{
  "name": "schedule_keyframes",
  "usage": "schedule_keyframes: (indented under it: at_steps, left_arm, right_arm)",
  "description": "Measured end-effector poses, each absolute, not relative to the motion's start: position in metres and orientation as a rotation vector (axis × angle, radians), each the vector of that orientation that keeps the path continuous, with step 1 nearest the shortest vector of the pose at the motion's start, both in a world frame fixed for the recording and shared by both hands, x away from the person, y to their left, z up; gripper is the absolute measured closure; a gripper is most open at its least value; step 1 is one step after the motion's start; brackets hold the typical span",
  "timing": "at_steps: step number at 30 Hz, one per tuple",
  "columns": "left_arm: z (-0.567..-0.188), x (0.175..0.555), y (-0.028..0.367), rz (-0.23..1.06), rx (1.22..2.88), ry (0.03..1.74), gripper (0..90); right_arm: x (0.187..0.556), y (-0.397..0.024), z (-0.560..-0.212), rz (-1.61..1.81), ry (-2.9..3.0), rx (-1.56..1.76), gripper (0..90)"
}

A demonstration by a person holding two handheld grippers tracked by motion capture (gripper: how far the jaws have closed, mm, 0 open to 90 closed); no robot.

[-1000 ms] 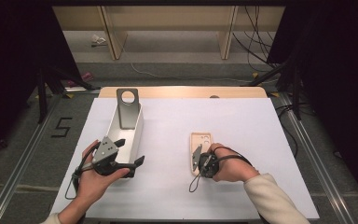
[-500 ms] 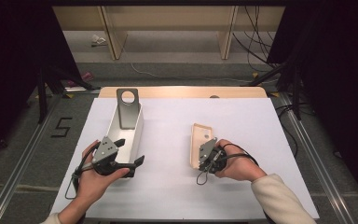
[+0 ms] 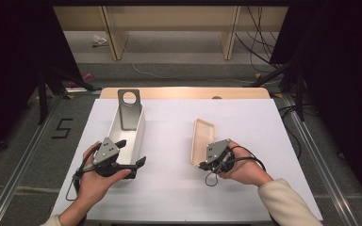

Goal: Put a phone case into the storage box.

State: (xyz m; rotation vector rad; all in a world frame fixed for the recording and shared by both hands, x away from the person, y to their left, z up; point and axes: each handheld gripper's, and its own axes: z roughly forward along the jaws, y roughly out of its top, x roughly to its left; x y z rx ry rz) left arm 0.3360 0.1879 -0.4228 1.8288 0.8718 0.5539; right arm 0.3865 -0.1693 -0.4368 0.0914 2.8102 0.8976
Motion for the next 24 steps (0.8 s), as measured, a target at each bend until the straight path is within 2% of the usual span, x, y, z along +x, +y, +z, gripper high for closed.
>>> schedule_keyframes:
  at_steps: [24]
  left_arm:
    - [-0.407, 0.354, 0.169, 0.516, 1.861, 0.867, 10.3]
  right_arm:
    - [0.371, -0.165, -0.437, 0.976, 2.779, 0.02, 88.3]
